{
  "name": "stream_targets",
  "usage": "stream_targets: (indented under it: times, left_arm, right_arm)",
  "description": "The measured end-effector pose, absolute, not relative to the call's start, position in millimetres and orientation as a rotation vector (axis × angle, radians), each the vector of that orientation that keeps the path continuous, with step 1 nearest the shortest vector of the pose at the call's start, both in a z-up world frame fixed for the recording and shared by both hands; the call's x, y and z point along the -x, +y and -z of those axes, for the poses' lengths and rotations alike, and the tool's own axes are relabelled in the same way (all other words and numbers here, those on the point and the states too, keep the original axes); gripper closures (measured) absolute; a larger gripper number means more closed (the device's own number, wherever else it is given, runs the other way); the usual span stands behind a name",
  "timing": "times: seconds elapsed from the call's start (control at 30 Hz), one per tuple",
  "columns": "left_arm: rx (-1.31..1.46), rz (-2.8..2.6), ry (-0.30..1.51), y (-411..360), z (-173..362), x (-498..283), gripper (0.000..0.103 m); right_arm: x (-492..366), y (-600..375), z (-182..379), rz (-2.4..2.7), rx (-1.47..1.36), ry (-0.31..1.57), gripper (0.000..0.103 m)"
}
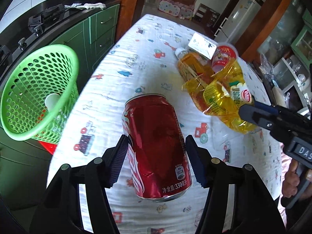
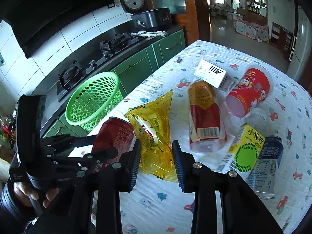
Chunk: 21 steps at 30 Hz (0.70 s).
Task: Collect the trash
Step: 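Carry the snack bag and red can to the green basket and release both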
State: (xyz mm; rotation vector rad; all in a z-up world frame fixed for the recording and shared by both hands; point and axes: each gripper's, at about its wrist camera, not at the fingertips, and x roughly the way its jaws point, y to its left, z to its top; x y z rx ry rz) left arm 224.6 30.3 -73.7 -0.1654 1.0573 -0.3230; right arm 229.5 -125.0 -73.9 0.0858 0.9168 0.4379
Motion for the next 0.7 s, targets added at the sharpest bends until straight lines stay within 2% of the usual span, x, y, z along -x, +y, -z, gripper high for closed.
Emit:
stream_targets:
  times: [0.37,0.7]
  left_arm:
    - [0.219,0.165,0.929,139,25,-242,0.044]
    - [0.237,0.002,0.924,236,44,-295,0.043]
  right_arm:
    - [-254,-60,64,-0.519,-0.068,0.916,0.071]
    - [-295,22,62,-0.596,-0.072,0.930,0.071]
